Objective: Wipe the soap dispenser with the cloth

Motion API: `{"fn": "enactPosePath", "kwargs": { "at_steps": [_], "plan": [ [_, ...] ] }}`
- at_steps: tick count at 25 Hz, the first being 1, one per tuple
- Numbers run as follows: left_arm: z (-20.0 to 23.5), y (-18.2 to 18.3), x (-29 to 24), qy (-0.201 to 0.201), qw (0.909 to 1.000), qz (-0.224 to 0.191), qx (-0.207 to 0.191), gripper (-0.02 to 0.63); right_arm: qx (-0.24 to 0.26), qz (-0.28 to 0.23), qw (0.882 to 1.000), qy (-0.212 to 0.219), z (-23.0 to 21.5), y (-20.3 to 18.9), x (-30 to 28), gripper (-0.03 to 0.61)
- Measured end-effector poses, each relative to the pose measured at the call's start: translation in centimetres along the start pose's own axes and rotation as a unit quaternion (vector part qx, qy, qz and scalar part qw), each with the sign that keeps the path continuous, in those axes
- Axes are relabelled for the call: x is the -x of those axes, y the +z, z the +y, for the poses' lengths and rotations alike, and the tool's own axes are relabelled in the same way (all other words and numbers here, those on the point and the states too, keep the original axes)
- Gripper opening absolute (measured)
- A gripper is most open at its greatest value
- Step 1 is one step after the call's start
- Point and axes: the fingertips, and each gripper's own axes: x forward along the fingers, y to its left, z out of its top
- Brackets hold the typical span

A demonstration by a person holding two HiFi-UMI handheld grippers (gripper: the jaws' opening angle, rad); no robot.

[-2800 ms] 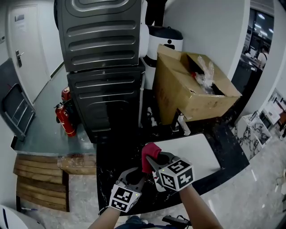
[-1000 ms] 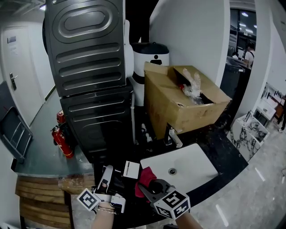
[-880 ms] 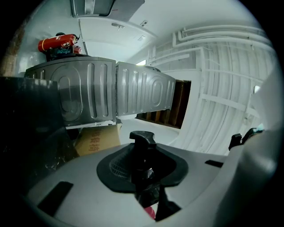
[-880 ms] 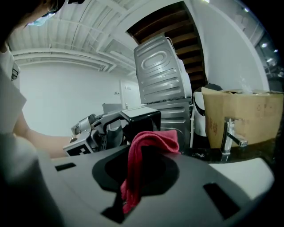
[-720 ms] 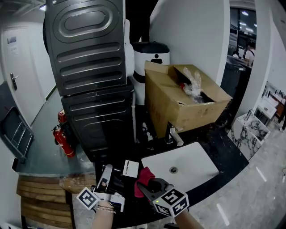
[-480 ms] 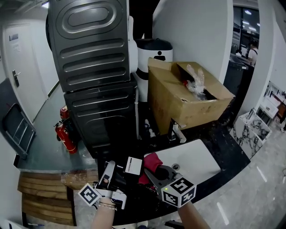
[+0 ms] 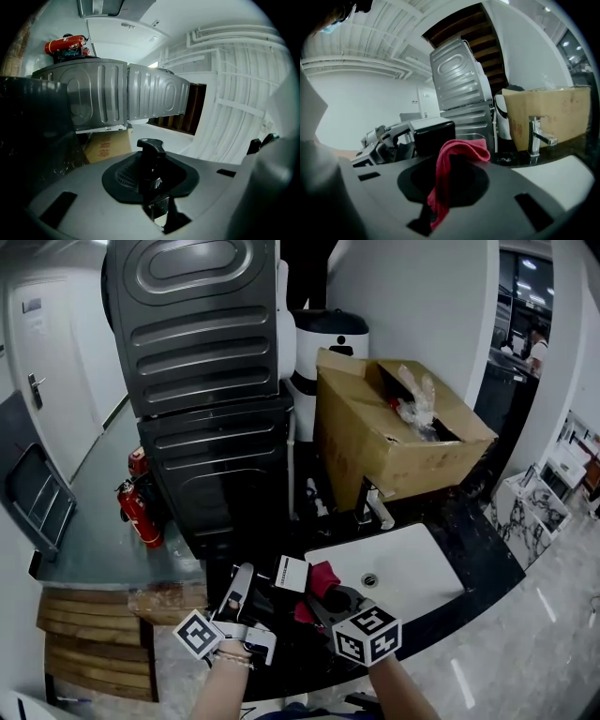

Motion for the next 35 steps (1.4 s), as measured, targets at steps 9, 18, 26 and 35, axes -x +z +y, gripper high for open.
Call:
{"fn": "enactPosePath", "kwargs": {
  "at_steps": [9, 18, 26, 35],
  "plan": [
    [2.8, -0.7, 0.4, 0.133, 0.9607, 0.061, -0.236, 0.1, 0.006, 0.028, 0.999, -0.044, -2.4, -1.5, 2.5, 0.049],
    [5.8, -2.5, 3.3, 0.267, 0.7882, 0.175, -0.526, 0.1, -0.002, 0.033, 0.996, -0.084, -4.6, -2.0, 5.0, 0.051],
    [6.3, -3.2, 8.2, 0.298, 0.7488, 0.2, -0.557, 0.101, 0.016, 0.055, 0.995, -0.082, -3.6, -4.0, 5.2, 0.051],
    [4.4, -4.2, 12.2, 0.313, 0.7104, 0.203, -0.597, 0.188, 0.015, 0.041, 0.997, -0.061, -0.1, -6.3, 6.5, 0.051]
  ]
}}
